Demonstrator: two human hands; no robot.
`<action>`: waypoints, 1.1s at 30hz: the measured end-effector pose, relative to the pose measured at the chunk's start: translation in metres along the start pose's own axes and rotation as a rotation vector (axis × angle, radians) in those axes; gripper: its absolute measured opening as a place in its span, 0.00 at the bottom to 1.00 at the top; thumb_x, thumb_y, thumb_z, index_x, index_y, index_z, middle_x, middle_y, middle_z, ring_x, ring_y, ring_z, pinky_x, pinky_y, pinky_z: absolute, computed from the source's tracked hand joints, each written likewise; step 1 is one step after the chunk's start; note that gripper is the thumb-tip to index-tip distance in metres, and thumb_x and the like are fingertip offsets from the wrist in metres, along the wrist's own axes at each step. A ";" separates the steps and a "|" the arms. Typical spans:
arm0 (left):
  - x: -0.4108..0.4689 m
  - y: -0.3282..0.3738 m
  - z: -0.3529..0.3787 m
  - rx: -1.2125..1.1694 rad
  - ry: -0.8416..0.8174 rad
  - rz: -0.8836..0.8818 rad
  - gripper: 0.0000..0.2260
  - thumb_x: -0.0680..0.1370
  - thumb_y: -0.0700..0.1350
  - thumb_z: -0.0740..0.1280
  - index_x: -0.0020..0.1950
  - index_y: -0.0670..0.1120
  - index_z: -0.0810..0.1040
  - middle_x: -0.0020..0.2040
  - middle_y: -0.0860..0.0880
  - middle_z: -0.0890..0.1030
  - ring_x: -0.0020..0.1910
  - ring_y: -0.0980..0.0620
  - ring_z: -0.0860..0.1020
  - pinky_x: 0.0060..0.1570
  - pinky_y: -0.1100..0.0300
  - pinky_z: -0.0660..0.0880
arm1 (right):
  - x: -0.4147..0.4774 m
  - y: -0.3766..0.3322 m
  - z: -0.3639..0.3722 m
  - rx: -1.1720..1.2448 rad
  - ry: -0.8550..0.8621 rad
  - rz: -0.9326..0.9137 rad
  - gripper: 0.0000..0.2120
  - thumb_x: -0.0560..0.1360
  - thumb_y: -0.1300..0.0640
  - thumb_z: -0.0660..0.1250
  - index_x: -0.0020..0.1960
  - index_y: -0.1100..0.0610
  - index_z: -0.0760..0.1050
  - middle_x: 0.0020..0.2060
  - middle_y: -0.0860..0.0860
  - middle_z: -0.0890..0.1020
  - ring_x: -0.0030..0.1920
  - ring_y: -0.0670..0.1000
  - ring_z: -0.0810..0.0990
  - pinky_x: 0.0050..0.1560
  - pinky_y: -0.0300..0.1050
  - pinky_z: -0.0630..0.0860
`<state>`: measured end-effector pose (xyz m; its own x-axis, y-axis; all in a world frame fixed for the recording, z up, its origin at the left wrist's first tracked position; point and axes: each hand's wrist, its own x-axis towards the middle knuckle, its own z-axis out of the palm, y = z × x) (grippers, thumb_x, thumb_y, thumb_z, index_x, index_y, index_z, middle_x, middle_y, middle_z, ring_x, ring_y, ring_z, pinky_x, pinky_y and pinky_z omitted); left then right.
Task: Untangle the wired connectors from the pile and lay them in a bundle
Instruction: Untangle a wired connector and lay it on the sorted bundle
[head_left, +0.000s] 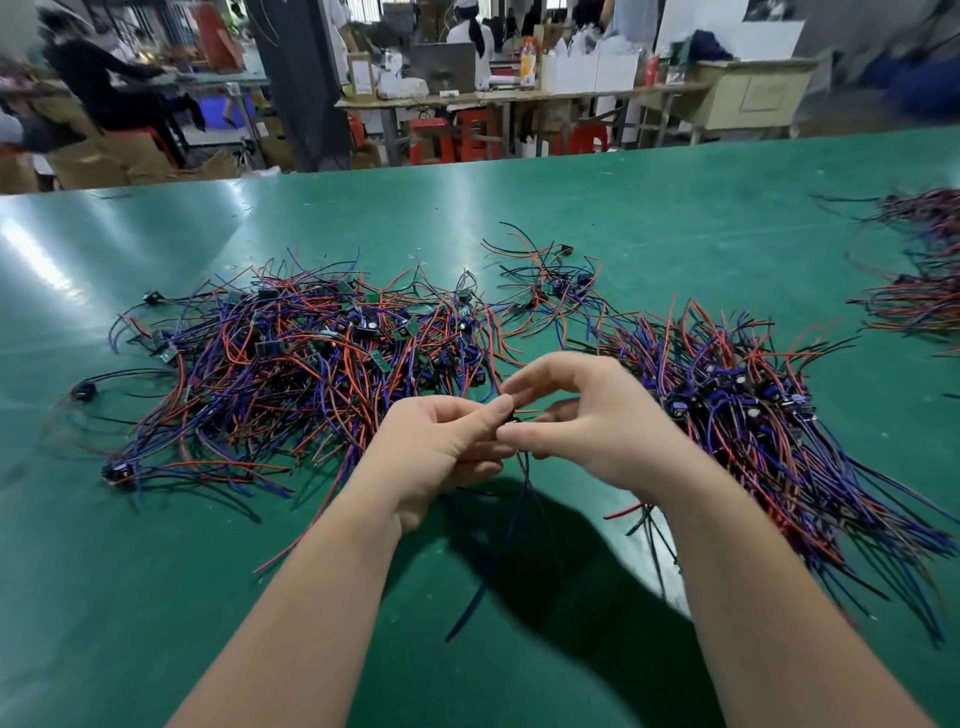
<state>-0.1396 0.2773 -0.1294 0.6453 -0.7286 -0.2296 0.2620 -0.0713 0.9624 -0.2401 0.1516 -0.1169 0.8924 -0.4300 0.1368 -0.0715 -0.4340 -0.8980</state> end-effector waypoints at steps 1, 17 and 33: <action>0.001 -0.001 0.000 0.001 0.004 0.021 0.11 0.64 0.50 0.72 0.37 0.42 0.80 0.32 0.46 0.83 0.30 0.55 0.82 0.28 0.66 0.76 | 0.000 0.000 0.004 -0.043 0.039 -0.021 0.10 0.65 0.57 0.78 0.44 0.52 0.80 0.32 0.41 0.82 0.29 0.40 0.75 0.34 0.37 0.72; 0.010 0.007 -0.048 1.040 0.628 0.307 0.13 0.72 0.50 0.68 0.55 0.53 0.81 0.53 0.49 0.79 0.49 0.45 0.76 0.54 0.53 0.73 | -0.008 0.011 -0.063 -0.574 0.786 0.218 0.05 0.68 0.61 0.71 0.43 0.58 0.83 0.38 0.55 0.84 0.40 0.54 0.79 0.45 0.37 0.69; 0.018 -0.014 -0.023 1.461 0.700 0.466 0.14 0.77 0.59 0.60 0.47 0.55 0.83 0.42 0.52 0.82 0.48 0.46 0.73 0.47 0.52 0.58 | -0.001 -0.003 -0.010 -0.566 0.521 0.066 0.08 0.73 0.57 0.67 0.49 0.54 0.83 0.48 0.53 0.81 0.51 0.56 0.78 0.57 0.55 0.72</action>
<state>-0.1156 0.2811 -0.1501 0.7475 -0.4756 0.4636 -0.6078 -0.7714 0.1885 -0.2450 0.1459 -0.1100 0.5634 -0.7255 0.3953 -0.4597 -0.6729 -0.5796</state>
